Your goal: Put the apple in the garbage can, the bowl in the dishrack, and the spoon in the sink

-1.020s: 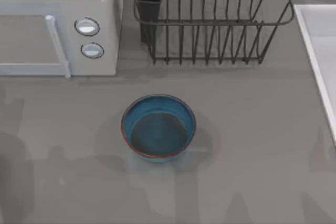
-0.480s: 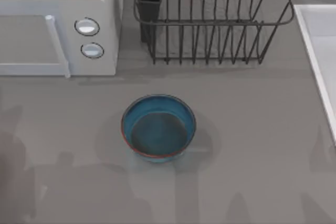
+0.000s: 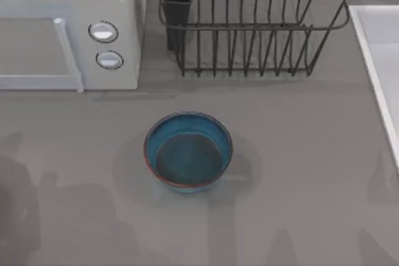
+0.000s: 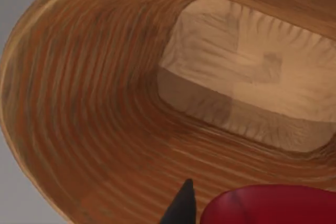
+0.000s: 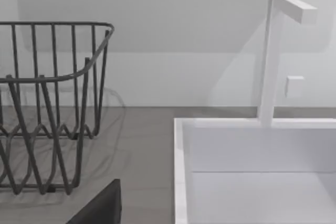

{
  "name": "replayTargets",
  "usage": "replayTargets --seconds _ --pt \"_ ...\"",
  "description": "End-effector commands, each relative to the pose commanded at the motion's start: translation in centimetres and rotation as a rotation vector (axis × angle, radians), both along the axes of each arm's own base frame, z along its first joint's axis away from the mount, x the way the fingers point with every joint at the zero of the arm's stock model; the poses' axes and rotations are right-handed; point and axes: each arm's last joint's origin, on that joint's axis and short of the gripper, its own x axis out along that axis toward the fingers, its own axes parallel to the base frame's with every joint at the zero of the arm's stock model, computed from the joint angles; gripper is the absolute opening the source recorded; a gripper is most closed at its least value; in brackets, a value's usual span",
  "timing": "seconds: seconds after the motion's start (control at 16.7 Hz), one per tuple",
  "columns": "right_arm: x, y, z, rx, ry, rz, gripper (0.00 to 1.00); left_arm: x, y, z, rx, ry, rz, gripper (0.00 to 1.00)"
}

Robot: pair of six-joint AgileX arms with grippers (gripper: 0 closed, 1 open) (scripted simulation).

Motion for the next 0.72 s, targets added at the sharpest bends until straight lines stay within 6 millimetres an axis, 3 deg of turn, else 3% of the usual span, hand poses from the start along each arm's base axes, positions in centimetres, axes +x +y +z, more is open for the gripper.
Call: replayTargets --seconds 0.18,0.42,0.72 --pt "0.0 0.0 0.0 0.0 0.0 0.0 1.0 -0.1 0.0 -1.9 -0.004 0.007 -0.001 0.0" --pt "0.0 0.0 0.0 0.0 0.0 0.0 1.0 -0.1 0.0 -2.0 -0.004 0.008 -0.002 0.0" --pt "0.0 0.0 0.0 0.0 0.0 0.0 1.0 -0.1 0.0 -2.0 -0.004 0.008 -0.002 0.38"
